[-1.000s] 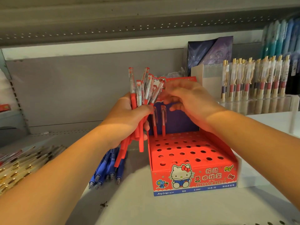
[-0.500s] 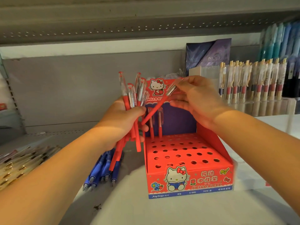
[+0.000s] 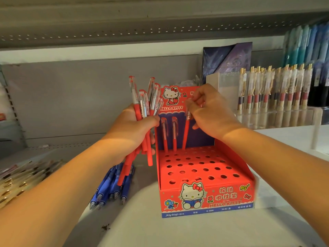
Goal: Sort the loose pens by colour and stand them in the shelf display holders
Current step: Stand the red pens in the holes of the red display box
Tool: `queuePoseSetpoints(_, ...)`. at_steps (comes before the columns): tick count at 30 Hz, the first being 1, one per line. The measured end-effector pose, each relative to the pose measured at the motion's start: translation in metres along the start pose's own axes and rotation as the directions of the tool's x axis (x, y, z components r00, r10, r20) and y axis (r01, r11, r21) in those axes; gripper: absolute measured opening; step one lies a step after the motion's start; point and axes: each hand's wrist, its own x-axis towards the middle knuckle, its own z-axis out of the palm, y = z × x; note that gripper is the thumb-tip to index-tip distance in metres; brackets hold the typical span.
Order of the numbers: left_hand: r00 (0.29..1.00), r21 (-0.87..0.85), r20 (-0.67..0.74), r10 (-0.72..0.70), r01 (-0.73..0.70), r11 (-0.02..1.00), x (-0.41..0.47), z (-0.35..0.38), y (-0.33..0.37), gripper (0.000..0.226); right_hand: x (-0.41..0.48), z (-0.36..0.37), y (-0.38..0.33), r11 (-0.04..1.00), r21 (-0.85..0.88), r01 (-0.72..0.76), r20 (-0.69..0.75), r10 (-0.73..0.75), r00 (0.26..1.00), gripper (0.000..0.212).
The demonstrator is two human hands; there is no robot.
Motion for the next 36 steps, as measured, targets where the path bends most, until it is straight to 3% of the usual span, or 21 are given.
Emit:
queuePoseSetpoints(5, 1.0, 0.032, 0.004, 0.001, -0.001, 0.999, -0.001, 0.0, -0.001, 0.007, 0.0, 0.003, 0.009, 0.997, -0.065, -0.035, 0.093, 0.041, 0.995, 0.016)
queuePoseSetpoints(11, 1.0, -0.001, 0.023, 0.016, -0.016, 1.0, -0.001, 0.0, 0.0, 0.006, -0.002, 0.006, 0.016, 0.995, -0.088, 0.055, 0.142, -0.042, 0.989, 0.025)
queuePoseSetpoints(22, 0.993, 0.021, 0.121, 0.01, -0.013, 1.0, -0.007, -0.001, 0.003, 0.018, -0.003, 0.005, 0.01, 1.0, -0.005, -0.02, 0.176, 0.02, 0.984, 0.019)
queuePoseSetpoints(28, 0.992, 0.029, 0.126, 0.008, -0.012, 1.0, -0.006, -0.001, 0.003, 0.018, -0.005, 0.007, 0.019, 0.975, -0.219, 0.032, 0.276, 0.031, 0.961, 0.018)
queuePoseSetpoints(33, 0.991, 0.03, 0.13, 0.01, -0.014, 0.999, -0.006, -0.001, 0.002, 0.017, -0.001, 0.001, 0.009, 0.944, -0.326, 0.057, 0.182, 0.004, 0.983, 0.012)
queuePoseSetpoints(34, 0.991, 0.028, 0.136, 0.01, -0.014, 1.0, -0.006, 0.0, 0.003, 0.017, 0.0, 0.001, 0.003, 0.964, -0.263, 0.038, 0.147, 0.001, 0.989, 0.012)
queuePoseSetpoints(36, 0.988, 0.02, 0.151, 0.007, -0.011, 1.0, -0.006, 0.0, 0.003, 0.018, -0.001, 0.001, -0.012, 0.989, 0.103, -0.109, 0.168, 0.091, 0.982, 0.015)
